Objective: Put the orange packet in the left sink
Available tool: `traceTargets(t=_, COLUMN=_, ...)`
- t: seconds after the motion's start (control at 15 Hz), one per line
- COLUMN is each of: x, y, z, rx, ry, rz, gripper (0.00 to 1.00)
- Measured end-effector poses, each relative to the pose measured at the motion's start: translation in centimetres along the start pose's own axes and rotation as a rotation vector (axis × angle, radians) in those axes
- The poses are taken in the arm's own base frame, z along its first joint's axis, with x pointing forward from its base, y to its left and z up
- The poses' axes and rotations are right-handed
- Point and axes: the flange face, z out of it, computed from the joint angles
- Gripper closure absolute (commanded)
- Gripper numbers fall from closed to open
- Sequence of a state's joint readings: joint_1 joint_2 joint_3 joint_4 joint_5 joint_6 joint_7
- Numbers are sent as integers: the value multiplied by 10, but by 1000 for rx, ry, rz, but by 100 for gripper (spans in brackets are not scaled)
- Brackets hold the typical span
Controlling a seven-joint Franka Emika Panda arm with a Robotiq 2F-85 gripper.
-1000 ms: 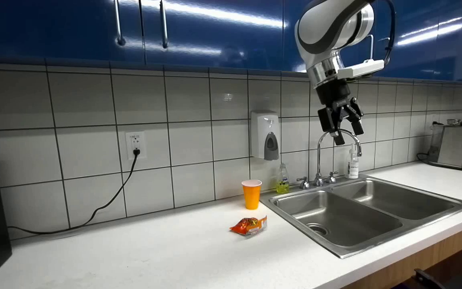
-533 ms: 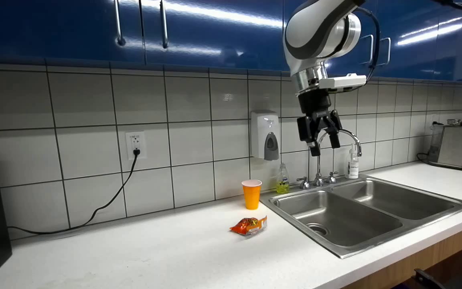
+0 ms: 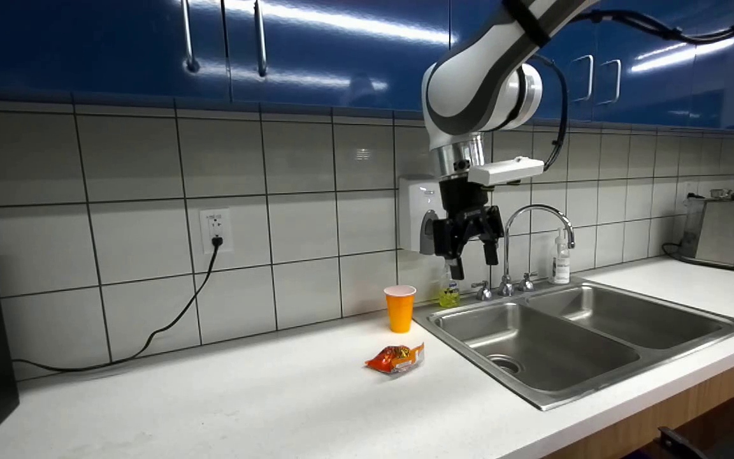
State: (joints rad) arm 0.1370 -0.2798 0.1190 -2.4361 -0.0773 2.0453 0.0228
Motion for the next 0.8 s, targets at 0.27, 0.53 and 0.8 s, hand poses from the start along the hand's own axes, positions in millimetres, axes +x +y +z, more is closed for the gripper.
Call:
traceTargets(t=0.27, x=24, y=-8, z=31, rx=12, ry=32, rz=31, gripper=0)
traceTargets(t=0.53, x=42, y=-12, z=68, rx=12, ry=28, rz=47, gripper=0)
traceTargets(t=0.8, x=59, y=-16, z=98, rx=-14, ry=14, rz=40, gripper=0)
